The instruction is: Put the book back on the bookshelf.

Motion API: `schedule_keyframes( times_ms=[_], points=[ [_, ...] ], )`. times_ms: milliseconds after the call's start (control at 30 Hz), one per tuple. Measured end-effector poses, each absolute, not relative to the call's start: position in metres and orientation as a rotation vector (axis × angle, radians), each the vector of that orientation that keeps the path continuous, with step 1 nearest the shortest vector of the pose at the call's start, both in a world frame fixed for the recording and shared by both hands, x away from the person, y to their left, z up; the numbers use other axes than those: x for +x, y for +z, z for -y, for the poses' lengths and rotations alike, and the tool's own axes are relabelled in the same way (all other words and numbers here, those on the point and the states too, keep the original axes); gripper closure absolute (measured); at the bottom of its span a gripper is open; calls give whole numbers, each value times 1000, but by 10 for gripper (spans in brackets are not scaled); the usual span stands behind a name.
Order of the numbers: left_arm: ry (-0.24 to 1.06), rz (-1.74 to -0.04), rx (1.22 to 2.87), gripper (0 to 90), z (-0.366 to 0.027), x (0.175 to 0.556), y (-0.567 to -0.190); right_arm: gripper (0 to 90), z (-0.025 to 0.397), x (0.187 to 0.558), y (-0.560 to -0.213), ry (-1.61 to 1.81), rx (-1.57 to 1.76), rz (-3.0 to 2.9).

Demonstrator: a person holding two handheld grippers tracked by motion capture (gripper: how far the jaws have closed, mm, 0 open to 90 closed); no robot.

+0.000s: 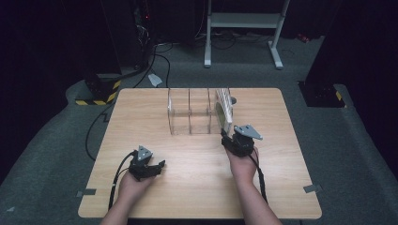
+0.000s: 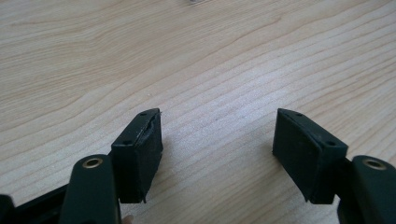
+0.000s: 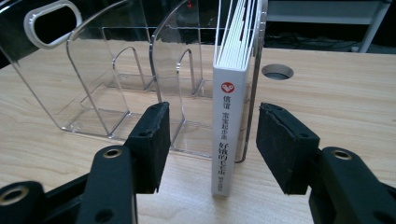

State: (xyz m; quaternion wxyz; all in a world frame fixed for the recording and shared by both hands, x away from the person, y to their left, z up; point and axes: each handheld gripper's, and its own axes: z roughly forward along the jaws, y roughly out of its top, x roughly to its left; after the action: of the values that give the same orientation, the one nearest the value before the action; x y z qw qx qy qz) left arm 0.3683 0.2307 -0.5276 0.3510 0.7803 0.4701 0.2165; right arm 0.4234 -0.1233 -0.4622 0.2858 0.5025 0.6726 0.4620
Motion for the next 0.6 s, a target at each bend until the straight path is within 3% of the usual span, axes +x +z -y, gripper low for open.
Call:
schedule_keyframes(
  times_ms=[167,600],
  points=[
    [556,-1207,2023,324,-231,366,-528,383,128,412,-464,1260,1327,-1827],
    [562,-1196,2029,324,-231,365,-528,339,157,384,-473,1245,1318,-1871]
  ],
)
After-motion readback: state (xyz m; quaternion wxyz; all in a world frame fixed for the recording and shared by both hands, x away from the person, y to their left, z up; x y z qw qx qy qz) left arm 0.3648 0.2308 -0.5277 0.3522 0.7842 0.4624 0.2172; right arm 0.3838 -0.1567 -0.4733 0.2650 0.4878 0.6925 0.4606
